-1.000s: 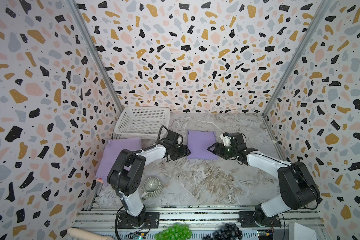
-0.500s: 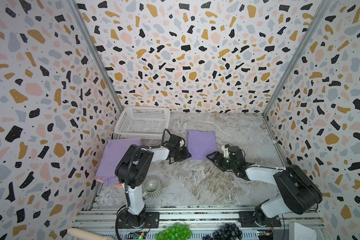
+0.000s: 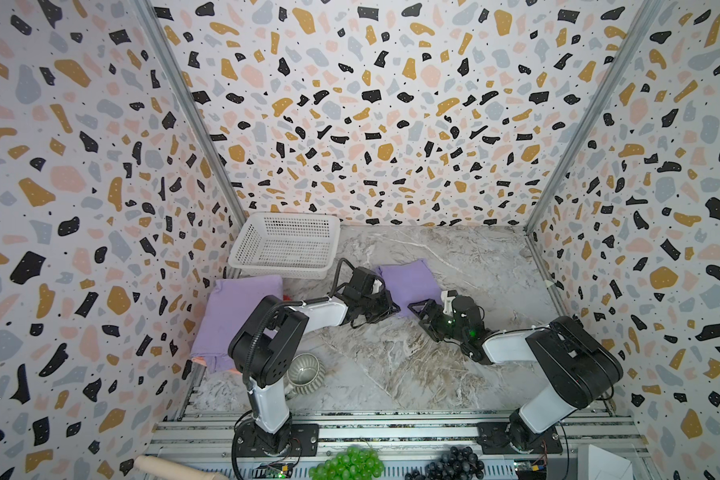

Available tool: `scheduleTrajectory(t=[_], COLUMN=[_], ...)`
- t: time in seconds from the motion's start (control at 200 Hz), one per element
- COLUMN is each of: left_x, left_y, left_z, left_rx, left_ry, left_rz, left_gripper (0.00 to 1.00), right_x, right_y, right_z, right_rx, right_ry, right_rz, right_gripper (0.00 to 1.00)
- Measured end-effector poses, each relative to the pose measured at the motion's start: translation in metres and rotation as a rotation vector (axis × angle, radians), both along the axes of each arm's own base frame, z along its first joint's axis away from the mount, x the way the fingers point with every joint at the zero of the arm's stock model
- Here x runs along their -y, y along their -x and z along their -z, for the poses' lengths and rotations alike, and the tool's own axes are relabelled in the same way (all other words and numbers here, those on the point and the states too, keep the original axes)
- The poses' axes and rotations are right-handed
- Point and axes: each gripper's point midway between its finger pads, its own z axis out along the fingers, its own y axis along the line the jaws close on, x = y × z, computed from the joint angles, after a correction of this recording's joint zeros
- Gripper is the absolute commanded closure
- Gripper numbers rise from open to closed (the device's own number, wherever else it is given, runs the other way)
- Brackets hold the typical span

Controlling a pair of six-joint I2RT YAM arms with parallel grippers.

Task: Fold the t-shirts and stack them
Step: 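Grasp the folded lavender bundle with both grippers from its sides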

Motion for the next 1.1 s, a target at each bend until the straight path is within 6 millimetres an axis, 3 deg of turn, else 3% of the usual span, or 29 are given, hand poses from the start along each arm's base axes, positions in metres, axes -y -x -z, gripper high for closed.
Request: scheduleTrajectory(t=[0.13,0.23,0.345,0.421,0.486,0.571,0.756,0.851,0.971,1.101], left_x=[0.014,0.019,0.014,0.006,-0.004,-0.018,-0.038,-0.039,-0.027,-0.020], left_y=[0.013,0.025,0.040,0.048,0.053,0.057,0.037,0.023,0.005,0.000], left_z=[-0.012,-0.012,-0.014,-0.016,-0.018,-0.022,-0.031,-0.018,0.003,0.023], left_rx=[-0.008,-0.018,-0.023,-0.019,-0.010,0.004,0.028,0.000,-0.049,-0.102], left_ry=[0.032,0.023,-0.002,-0.022,-0.044,-0.061,-0.049,-0.050,-0.054,-0.047], left_rz=[0.033,0.059,0.084,0.088,0.078,0.050,-0.044,-0.073,-0.078,-0.085], left_gripper=[0.91,0.85,0.51,0.36,0.26,0.00,0.00,0.00,0.00,0.00], right_x=[-0.002,-0.002,-0.004,-0.004,-0.003,-0.004,-0.003,-0.002,0.000,0.002], right_y=[-0.009,-0.012,-0.014,-0.014,-0.015,-0.016,-0.014,-0.010,-0.006,-0.004], right_z=[0.004,0.016,0.023,0.024,0.024,0.022,0.004,-0.001,-0.004,-0.002], right_rx=[0.001,-0.026,-0.042,-0.055,-0.060,-0.068,-0.061,-0.069,-0.079,-0.092], right_ry=[-0.038,-0.057,-0.073,-0.080,-0.072,-0.052,-0.040,-0.033,-0.025,-0.016], right_rz=[0.035,0.056,0.063,0.069,0.067,0.059,0.041,0.028,0.019,0.009], right_gripper=[0.11,0.22,0.49,0.65,0.72,0.82,0.88,0.88,0.88,0.89])
